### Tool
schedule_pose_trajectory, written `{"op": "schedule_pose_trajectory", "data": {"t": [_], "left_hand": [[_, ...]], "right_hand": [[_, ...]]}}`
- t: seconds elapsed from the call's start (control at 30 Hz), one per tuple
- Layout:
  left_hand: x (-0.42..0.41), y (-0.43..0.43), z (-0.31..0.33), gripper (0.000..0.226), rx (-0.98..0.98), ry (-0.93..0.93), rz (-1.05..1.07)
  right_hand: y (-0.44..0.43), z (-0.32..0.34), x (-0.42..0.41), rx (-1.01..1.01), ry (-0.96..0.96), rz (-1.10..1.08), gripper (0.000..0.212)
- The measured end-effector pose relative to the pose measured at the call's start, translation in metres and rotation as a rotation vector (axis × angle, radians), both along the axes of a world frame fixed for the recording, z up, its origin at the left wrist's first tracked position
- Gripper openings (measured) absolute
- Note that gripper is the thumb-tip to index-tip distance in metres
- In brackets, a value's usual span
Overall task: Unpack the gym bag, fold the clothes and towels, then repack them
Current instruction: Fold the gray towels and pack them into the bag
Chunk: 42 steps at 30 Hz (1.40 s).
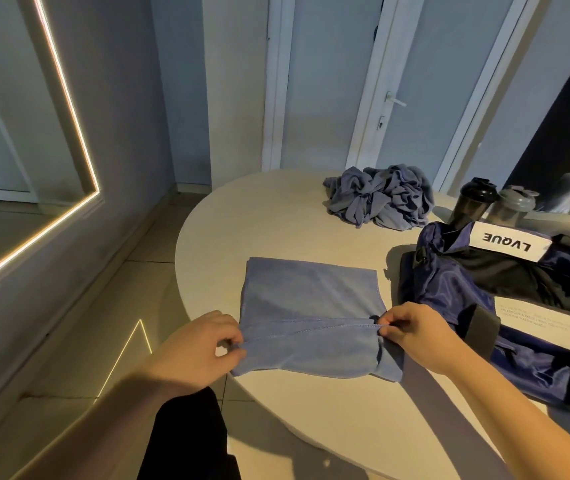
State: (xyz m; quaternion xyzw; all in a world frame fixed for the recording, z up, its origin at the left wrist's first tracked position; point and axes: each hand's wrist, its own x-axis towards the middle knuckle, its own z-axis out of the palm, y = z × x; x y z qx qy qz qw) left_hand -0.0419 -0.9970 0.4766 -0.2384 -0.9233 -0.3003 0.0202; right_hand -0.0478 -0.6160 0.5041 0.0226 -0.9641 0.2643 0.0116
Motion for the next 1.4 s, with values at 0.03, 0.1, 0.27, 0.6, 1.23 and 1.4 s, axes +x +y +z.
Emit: {"op": "schedule_pose_trajectory", "data": {"t": [0.03, 0.1, 0.27, 0.6, 1.23, 1.4], "left_hand": [[0.000, 0.001, -0.001, 0.014, 0.010, -0.003, 0.018], [-0.001, 0.002, -0.001, 0.014, 0.031, 0.026, 0.055], [-0.003, 0.008, 0.007, 0.016, 0.202, 0.113, 0.123], [-0.022, 0.022, 0.052, 0.019, 0.441, 0.196, 0.218], [-0.061, 0.010, 0.252, 0.009, 0.509, 0.579, 0.280], [-0.059, -0.003, 0.278, 0.012, 0.528, 0.547, 0.270]], "right_hand": [[0.001, 0.000, 0.003, -0.020, 0.007, -0.004, 0.017], [0.002, 0.000, 0.008, -0.053, 0.022, -0.013, 0.014], [0.010, 0.005, 0.015, -0.188, 0.045, -0.007, 0.010], [0.013, 0.045, 0.019, -0.314, 0.109, 0.033, 0.010], [-0.018, 0.225, -0.005, -0.382, 0.766, -0.049, 0.008], [-0.026, 0.248, -0.001, -0.411, 0.787, -0.014, 0.006]]}}
